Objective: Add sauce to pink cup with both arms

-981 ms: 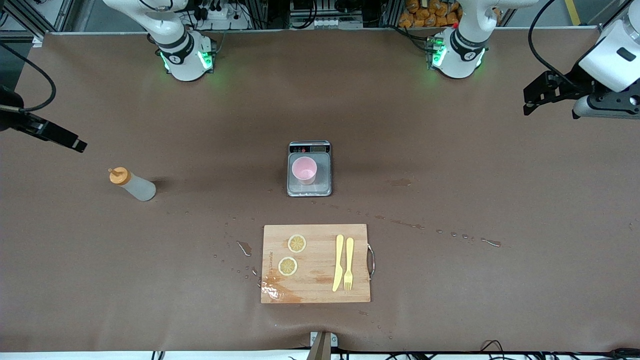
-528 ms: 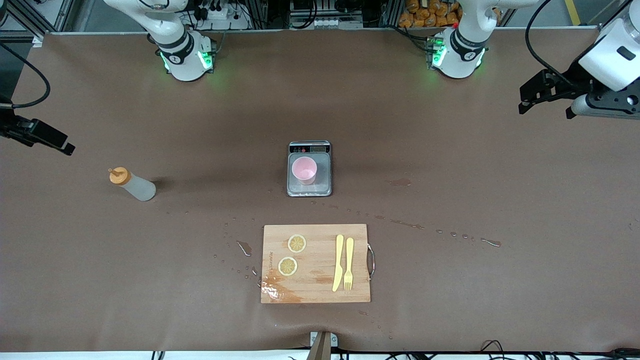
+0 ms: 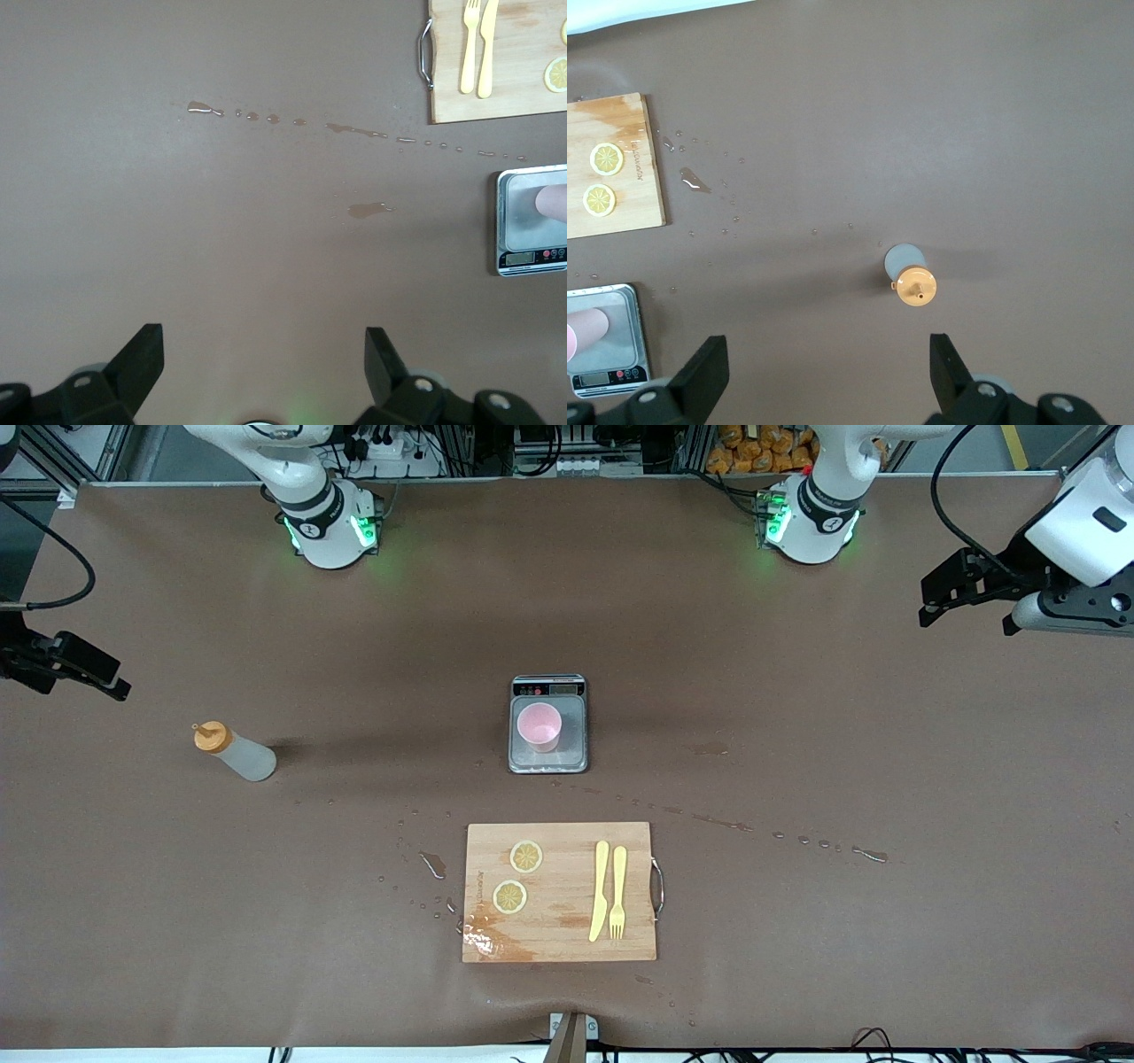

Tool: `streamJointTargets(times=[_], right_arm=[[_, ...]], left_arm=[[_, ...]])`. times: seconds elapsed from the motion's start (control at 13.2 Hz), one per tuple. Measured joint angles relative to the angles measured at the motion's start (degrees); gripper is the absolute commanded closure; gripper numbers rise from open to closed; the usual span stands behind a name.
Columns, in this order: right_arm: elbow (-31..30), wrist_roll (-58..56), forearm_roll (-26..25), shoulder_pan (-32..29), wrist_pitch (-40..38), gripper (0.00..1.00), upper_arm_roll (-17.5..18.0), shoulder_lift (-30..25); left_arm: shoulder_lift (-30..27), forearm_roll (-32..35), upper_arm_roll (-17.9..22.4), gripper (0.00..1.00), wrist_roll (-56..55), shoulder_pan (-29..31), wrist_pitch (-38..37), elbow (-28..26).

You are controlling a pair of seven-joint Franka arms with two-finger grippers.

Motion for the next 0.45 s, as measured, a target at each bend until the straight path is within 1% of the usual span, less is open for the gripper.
streamJointTargets(times=[0.3,0.45], right_arm=[[-0.2,-0.4,-0.3,0.0,0.0,0.00,0.0,0.0],[-0.2,-0.5,-1.2,0.0,0.1,0.00,0.1,0.0]], left_arm=[[0.0,0.0,-0.4,0.00,0.0,0.0,0.0,0.0],[0.0,0.0,-0.5,0.00,0.0,0.0,0.0,0.0]])
